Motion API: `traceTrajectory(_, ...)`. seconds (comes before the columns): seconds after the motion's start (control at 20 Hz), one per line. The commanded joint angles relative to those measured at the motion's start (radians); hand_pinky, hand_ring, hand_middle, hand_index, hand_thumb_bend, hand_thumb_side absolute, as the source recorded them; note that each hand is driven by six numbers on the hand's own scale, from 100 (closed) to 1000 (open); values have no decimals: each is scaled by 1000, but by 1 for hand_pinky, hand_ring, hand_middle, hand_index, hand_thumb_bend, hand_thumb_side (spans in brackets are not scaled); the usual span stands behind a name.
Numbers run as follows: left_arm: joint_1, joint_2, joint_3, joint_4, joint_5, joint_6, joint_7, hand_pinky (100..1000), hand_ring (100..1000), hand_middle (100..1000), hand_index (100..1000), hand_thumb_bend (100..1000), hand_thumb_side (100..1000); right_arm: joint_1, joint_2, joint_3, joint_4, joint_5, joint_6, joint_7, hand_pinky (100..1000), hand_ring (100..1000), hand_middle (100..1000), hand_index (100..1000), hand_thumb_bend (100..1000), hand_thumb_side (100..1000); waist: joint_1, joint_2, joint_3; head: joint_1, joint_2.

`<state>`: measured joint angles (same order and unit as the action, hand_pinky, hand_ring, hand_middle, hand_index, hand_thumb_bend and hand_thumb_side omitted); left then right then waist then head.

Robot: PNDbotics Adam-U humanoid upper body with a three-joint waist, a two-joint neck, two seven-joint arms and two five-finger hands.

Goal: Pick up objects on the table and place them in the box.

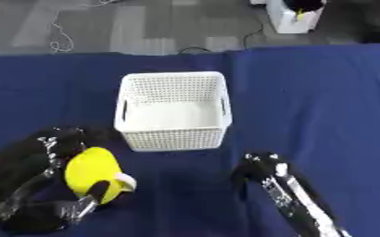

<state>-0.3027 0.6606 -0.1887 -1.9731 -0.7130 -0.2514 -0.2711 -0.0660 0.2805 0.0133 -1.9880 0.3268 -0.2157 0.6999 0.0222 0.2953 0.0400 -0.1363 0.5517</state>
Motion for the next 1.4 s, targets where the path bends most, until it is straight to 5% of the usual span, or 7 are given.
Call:
traceTrajectory(0.05,-13,44,14,4,18,-18,1,831,764,818,883,164,936,-13,-3,-1,-12,0,3,-1,296,422,442,604,100,910,3,-10,1,14,6)
traceTrajectory(0.5,-14,59,14,56,19,-46,28,845,769,829,909,177,940,-20,9,-3,-12,10,4,-1,296,422,442,604,100,914,-6,0,1,89,44)
traceTrajectory(1.4,-85,102,6,57,-52,-71,3,993,842,904,950,187,926,-22,11,-2,-12,12,6,2,297,422,442,605,100,920,-3,2,-11,74,31)
